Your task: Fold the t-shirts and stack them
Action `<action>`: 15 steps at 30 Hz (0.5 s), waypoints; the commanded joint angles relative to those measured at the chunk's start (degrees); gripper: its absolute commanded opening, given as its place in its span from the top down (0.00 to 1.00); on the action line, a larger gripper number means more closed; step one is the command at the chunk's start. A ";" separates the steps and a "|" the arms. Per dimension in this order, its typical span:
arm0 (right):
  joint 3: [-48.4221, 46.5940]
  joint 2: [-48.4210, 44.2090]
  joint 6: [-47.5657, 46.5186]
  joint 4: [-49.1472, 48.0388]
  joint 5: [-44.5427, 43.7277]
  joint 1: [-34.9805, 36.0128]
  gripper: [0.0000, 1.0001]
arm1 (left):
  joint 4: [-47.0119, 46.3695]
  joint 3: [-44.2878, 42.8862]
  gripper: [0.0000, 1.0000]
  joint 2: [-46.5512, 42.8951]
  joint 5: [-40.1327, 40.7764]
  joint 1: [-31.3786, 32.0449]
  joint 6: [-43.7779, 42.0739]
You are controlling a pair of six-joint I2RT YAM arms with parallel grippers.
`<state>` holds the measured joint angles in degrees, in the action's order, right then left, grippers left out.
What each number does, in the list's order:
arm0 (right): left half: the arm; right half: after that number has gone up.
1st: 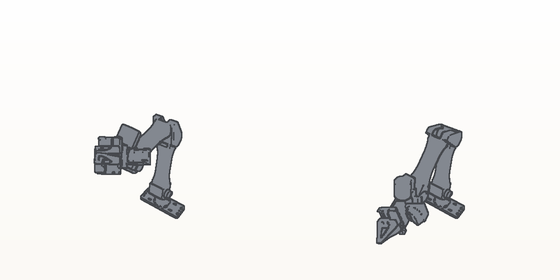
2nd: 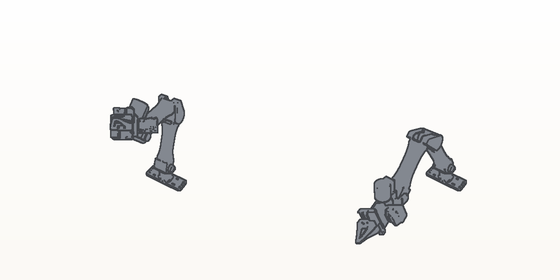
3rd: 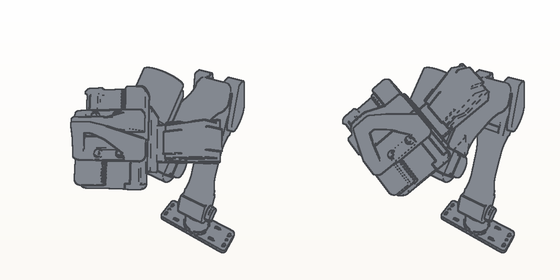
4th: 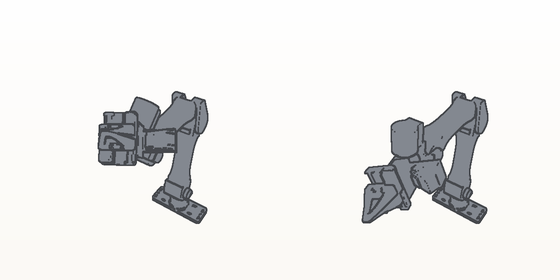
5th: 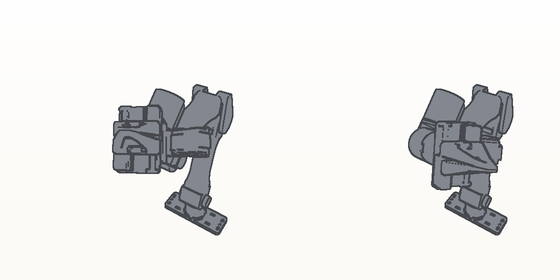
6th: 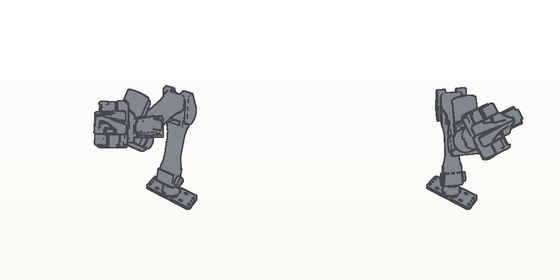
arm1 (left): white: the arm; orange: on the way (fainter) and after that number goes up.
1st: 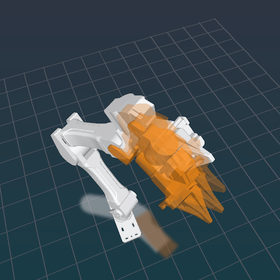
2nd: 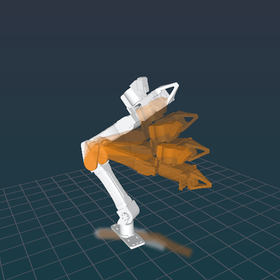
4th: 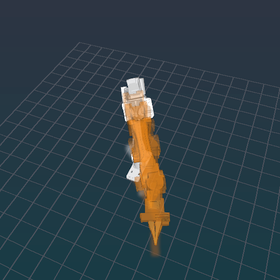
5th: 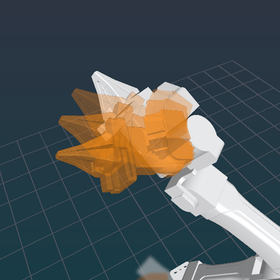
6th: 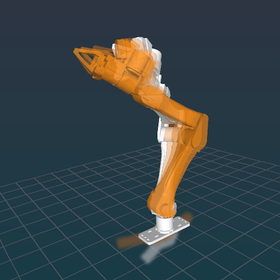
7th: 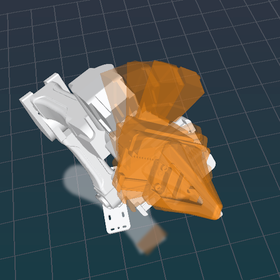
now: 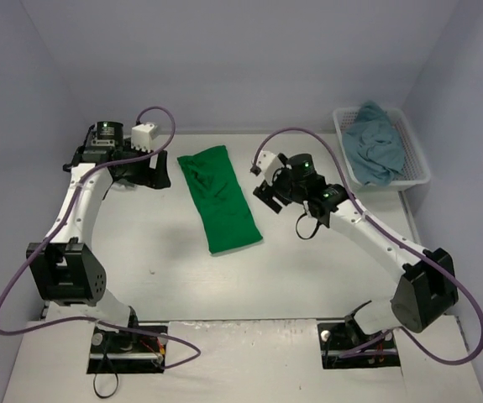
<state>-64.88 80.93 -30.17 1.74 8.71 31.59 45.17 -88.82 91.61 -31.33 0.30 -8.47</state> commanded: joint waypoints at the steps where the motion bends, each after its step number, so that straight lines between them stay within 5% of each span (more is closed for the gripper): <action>1: 4.40 -2.96 -1.03 5.90 2.36 0.57 0.29 | -1.22 1.88 0.22 -8.02 -0.84 -0.03 -3.13; 8: 8.37 -4.99 -3.92 9.69 2.19 6.28 0.29 | -1.84 10.23 0.22 -17.70 3.03 -0.03 -4.01; 15: 10.13 0.37 -6.91 3.72 -3.44 12.35 0.30 | -3.68 14.63 0.23 -21.65 2.59 -0.03 -2.43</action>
<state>-54.76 79.64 -35.22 9.89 8.16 43.99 44.40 -74.15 72.10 -29.06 0.30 -11.09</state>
